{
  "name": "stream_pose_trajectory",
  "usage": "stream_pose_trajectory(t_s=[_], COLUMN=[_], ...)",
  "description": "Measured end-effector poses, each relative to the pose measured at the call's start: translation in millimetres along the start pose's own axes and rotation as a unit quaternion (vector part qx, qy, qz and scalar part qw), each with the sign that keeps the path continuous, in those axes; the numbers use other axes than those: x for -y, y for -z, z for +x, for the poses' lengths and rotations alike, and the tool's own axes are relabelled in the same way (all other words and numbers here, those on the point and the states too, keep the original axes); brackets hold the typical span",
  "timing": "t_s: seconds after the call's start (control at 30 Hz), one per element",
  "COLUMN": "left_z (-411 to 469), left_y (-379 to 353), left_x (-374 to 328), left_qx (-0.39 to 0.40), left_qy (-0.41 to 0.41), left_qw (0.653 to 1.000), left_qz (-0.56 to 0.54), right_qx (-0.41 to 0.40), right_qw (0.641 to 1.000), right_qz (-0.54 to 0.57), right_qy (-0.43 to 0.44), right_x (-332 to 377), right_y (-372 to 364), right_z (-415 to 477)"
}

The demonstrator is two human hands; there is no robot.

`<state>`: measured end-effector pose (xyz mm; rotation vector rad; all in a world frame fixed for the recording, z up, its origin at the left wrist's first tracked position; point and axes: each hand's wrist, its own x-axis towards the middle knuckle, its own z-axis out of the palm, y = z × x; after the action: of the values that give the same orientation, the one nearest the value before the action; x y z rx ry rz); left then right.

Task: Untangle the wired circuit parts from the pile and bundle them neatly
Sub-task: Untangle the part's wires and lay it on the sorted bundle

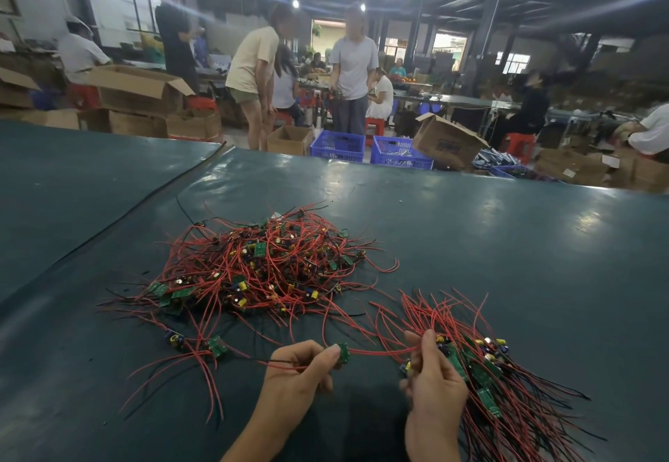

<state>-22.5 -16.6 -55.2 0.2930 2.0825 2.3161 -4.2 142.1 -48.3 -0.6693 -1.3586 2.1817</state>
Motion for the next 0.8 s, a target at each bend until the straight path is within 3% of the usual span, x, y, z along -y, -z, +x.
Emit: stream_pose_trajectory(t_s=[0.13,0.23,0.3,0.43,0.63,0.8], left_z=[0.9,-1.9,-3.9,-3.8,1.0,4.5], left_y=[4.2,0.3,-1.9,-1.0,1.7,10.1], left_x=[1.8,-0.3,-2.9,-4.8,-3.0,-2.5], left_qx=[-0.001,0.053,0.086,0.089,0.002,-0.059], left_qy=[0.003,0.000,0.000,0.006,0.027,0.020], left_qw=[1.000,0.998,0.996,0.995,0.999,0.996], left_qz=[-0.025,-0.039,-0.039,-0.041,-0.040,-0.058], right_qx=[0.128,0.274,0.311,0.303,0.173,0.098], right_qw=[0.989,0.955,0.944,0.946,0.976,0.988], right_qz=[-0.067,-0.116,-0.108,-0.113,-0.134,-0.079], right_qy=[-0.013,0.008,-0.014,-0.021,-0.014,0.092], right_x=[-8.9,-13.5,-15.2,-16.8,-9.7,-7.6], right_y=[-6.5,-19.5,-23.7,-22.5,-14.7,-2.5], right_z=[-16.8,-34.5,-40.5,-38.3,-27.5,-12.1])
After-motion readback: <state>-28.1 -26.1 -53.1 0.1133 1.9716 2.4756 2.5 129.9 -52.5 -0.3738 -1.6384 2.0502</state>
